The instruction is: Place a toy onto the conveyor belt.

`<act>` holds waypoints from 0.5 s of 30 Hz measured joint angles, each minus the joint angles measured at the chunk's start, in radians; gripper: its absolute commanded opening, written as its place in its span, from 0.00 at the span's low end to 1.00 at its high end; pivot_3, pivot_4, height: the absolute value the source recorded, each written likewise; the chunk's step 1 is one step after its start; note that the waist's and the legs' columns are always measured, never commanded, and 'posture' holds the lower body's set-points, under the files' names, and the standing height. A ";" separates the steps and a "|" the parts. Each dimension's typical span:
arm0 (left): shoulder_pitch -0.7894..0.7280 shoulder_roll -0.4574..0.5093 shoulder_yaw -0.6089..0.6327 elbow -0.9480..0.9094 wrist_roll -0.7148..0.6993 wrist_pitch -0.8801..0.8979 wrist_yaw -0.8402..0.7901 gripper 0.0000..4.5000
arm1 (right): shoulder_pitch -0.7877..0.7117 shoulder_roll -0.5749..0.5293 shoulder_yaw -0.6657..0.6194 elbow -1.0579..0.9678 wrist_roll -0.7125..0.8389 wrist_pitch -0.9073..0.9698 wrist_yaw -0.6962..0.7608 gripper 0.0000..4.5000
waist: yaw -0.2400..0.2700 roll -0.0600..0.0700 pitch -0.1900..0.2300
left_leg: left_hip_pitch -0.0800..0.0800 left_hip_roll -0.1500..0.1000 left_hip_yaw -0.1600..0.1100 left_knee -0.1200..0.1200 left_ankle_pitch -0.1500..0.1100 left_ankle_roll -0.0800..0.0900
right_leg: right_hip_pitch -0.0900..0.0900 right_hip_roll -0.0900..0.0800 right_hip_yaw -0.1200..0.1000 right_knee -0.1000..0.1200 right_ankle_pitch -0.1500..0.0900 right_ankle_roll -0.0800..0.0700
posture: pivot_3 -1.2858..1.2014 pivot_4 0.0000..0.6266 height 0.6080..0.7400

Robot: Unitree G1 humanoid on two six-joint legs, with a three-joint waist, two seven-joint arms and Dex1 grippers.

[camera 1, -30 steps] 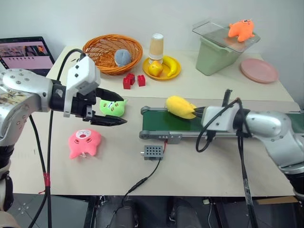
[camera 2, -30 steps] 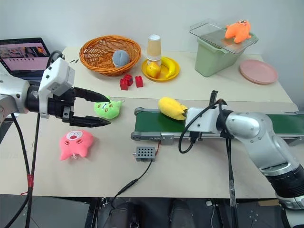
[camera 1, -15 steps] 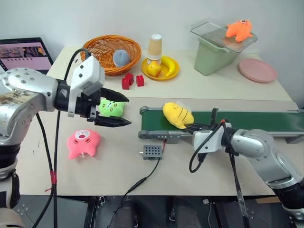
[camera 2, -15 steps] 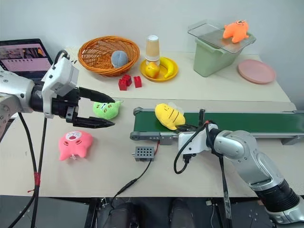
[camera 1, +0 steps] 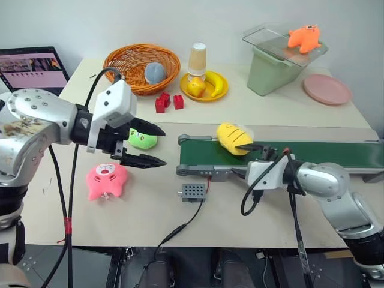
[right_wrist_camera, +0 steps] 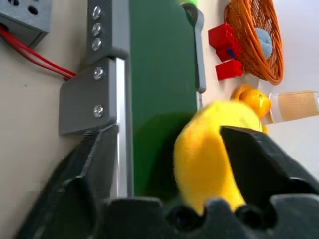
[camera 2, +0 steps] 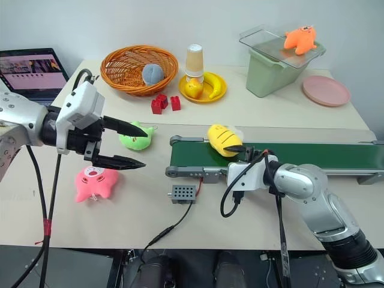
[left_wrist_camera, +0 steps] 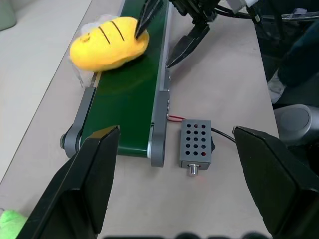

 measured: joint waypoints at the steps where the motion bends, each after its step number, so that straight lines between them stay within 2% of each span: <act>1: 0.000 -0.001 0.000 0.001 0.000 0.000 0.000 0.86 | -0.001 -0.002 -0.009 -0.012 0.011 0.007 0.009 1.00 | 0.000 0.000 0.000 | 0.000 0.000 0.000 0.000 0.000 0.000 | 0.000 0.000 0.000 0.000 0.000 0.000 | 0.52 0.24 0.96; 10: 0.000 -0.034 -0.013 0.025 0.018 -0.002 -0.009 0.86 | -0.023 -0.052 -0.121 -0.107 0.110 0.120 0.078 1.00 | 0.001 0.000 0.000 | 0.000 0.000 0.000 0.000 0.000 0.000 | 0.000 0.000 0.000 0.000 0.001 -0.001 | 0.52 0.24 0.96; 15: 0.000 -0.039 -0.018 0.032 0.018 -0.003 -0.021 0.86 | -0.077 -0.031 -0.175 -0.154 0.282 0.353 0.097 1.00 | 0.000 0.000 0.000 | 0.000 0.000 0.000 0.000 0.000 0.000 | 0.000 0.000 0.000 0.000 0.003 -0.006 | 0.52 0.24 0.96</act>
